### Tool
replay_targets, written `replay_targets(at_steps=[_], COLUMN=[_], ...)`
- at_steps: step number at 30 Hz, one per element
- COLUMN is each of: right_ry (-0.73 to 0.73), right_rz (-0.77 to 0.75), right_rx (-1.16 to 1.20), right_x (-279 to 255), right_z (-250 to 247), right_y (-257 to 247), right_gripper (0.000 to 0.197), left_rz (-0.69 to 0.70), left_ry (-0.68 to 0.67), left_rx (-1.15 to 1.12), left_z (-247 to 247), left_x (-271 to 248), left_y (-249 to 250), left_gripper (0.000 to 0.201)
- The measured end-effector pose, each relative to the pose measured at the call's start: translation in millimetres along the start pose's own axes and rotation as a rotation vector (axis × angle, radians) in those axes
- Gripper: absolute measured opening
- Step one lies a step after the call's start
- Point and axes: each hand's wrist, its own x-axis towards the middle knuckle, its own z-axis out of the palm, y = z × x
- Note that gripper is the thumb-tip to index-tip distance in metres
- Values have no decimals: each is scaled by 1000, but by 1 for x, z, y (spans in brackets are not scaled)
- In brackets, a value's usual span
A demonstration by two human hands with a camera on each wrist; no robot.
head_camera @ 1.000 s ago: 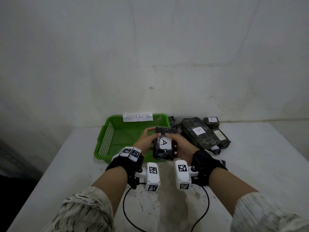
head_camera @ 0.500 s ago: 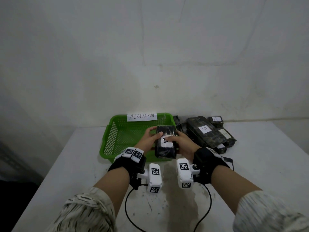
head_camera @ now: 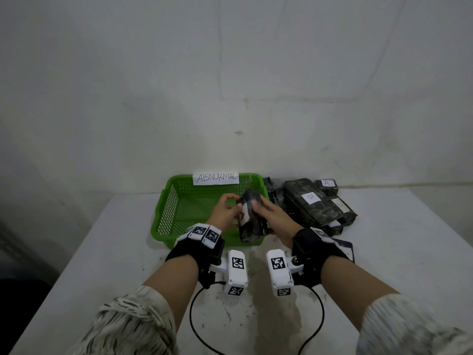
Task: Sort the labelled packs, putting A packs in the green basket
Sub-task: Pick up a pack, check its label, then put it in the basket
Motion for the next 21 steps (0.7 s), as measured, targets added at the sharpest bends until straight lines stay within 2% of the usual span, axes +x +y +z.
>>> replay_targets(at_steps=[1, 3, 5, 7, 9, 11, 14, 17, 21], right_ry=[-32, -75, -38, 57, 124, 130, 33, 70, 106], right_rz=[15, -4, -73, -126, -104, -14, 79, 76, 66], right_rx=[-8, -26, -82, -150, -104, 49, 228, 225, 258], right_x=[0, -1, 1, 9, 13, 14, 11, 11, 9], right_z=[-2, -7, -8, -8, -3, 2, 5, 4, 0], right_y=[0, -1, -1, 4, 6, 5, 2, 7, 5], right_gripper=[53, 44, 38, 52, 57, 49, 37, 35, 34], left_rz=[-36, -90, -88, -56, -38, -46, -48, -52, 7], left_ry=[-24, -87, -168, -146, -53, -33, -66, -66, 28], left_rx=[-56, -140, -173, -175, -213, -290, -312, -246, -170], left_z=[0, -1, 1, 8, 12, 13, 12, 11, 8], left_x=[-1, -3, -3, -5, -4, -5, -6, -8, -8], left_y=[1, 0, -3, -5, -7, -6, -3, -2, -4], left_gripper=[21, 42, 54, 49, 44, 42, 43, 42, 41])
